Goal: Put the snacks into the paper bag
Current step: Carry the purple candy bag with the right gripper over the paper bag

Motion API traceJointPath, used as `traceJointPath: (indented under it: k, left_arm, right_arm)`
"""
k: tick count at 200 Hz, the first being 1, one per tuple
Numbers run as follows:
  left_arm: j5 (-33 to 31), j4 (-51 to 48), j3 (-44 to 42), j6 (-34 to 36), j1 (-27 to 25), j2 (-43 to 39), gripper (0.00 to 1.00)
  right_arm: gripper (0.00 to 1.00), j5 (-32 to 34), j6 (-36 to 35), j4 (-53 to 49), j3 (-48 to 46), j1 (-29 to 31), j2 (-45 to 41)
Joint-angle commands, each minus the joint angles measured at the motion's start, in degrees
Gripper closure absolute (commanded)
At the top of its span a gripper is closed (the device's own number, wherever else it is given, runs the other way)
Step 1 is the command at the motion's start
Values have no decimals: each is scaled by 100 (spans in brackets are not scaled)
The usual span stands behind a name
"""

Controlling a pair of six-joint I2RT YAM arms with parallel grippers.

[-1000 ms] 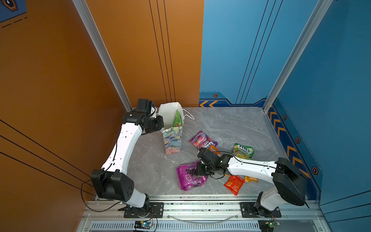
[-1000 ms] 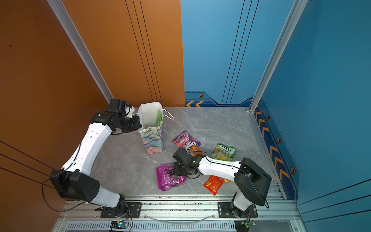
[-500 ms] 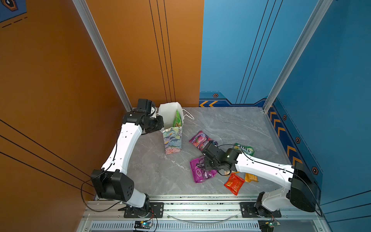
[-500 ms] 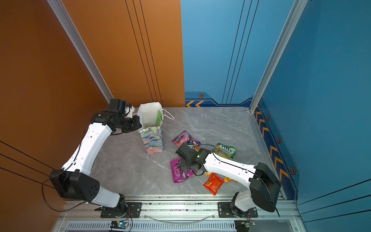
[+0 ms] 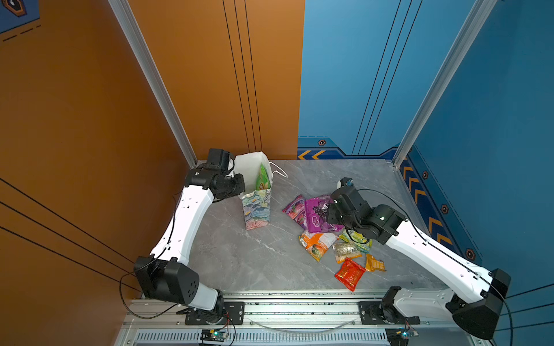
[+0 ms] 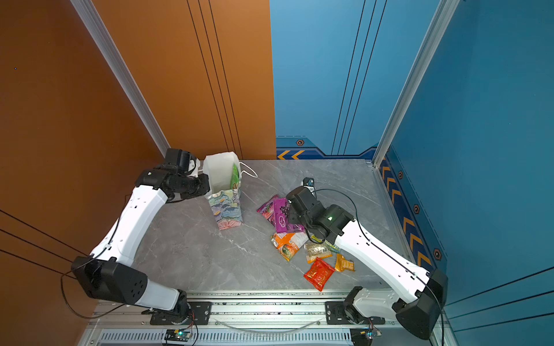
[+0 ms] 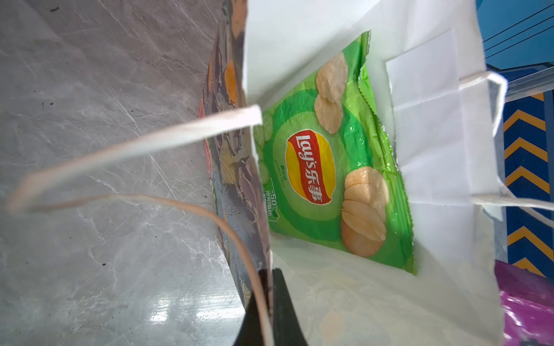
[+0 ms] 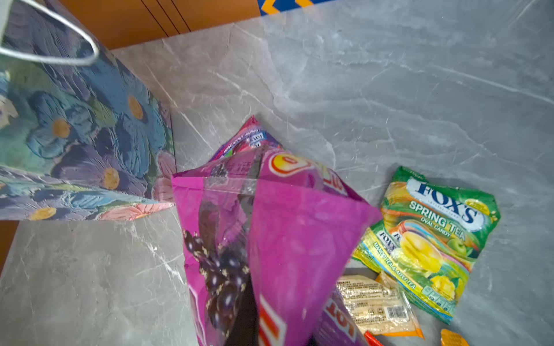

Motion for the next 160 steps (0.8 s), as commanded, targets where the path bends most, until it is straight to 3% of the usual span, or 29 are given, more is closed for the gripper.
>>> traceJointPath:
  k: [1,84,160]
  left_arm:
    - [-324,77,-61,52,-56,-250,100]
    - [-866,92,-96,97,-200,-545,100]
    - [-613,88,-79,51,-251,-435,100]
  right_arm:
    - [100,567,-233,-31,587,-70,46]
    - [100,848,-355,-88,2405,94,729]
    - [100,900,-696,-475,5043,774,2202]
